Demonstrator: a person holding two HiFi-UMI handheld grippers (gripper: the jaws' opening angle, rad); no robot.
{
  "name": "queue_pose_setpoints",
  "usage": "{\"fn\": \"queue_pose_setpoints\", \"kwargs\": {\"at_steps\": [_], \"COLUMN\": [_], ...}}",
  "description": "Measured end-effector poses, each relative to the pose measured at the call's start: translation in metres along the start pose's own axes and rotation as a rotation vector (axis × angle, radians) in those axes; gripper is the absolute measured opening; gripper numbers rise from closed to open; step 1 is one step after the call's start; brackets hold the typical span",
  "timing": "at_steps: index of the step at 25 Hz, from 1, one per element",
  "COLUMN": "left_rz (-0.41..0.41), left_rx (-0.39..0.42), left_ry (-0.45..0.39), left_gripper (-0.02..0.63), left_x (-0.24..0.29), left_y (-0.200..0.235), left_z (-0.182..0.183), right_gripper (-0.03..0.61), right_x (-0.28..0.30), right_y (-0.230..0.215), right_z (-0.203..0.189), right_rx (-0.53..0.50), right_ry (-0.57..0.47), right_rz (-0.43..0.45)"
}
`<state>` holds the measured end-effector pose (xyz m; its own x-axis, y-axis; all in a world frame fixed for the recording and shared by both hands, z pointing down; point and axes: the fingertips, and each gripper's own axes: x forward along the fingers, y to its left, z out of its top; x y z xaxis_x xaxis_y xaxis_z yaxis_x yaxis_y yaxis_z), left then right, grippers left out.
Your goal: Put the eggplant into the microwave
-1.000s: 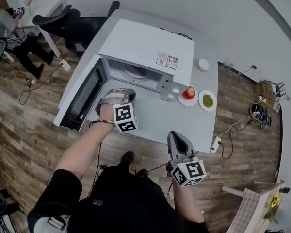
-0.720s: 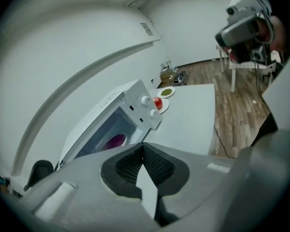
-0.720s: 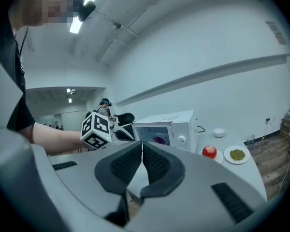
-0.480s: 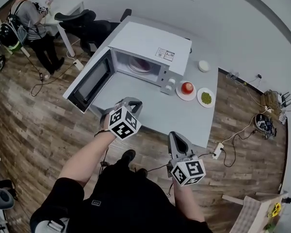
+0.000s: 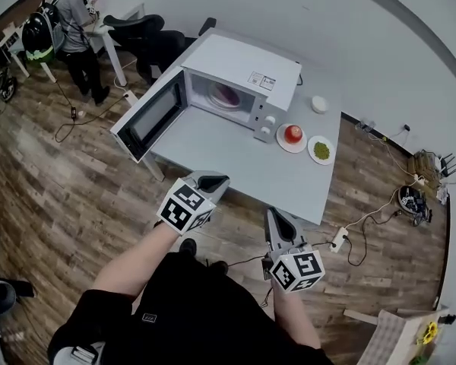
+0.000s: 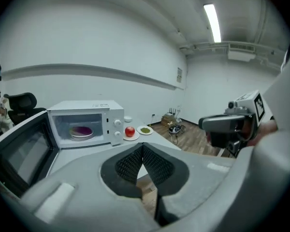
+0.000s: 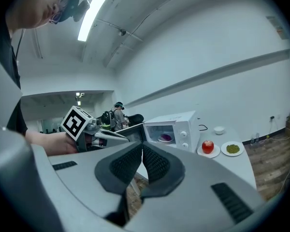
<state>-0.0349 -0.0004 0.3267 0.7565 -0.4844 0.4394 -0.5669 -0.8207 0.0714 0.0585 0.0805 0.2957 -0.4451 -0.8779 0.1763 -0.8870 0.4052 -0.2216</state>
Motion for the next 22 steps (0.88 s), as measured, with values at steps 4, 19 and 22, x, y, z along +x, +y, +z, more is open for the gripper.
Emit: {"fn": "queue_pose_setpoints", "kwargs": {"at_steps": [4,19,22], "left_rz": [-0.03,-0.096,-0.065], "left_rx": [-0.039,-0.058,-0.042], "left_ry": [-0.083,-0.293,-0.307], "left_gripper": [0.009,0.009,0.009], "left_x": [-0.028,-0.111,-0.119], "left_y": [-0.015,-0.02,-0.011], "left_z": [0.011,0.063,0.066], "right_gripper": [0.017,0.015,0.015], "right_x": [0.001,0.023,0.026], "right_y": [0.017,0.069,0.07], "right_z": [0.011,0.054,0.059], "right_rx": [-0.004,-0.044,-0.058], "right_ry": [-0.026,-0.112,-0.118], "right_rz": [0.009,0.074,0.076]}}
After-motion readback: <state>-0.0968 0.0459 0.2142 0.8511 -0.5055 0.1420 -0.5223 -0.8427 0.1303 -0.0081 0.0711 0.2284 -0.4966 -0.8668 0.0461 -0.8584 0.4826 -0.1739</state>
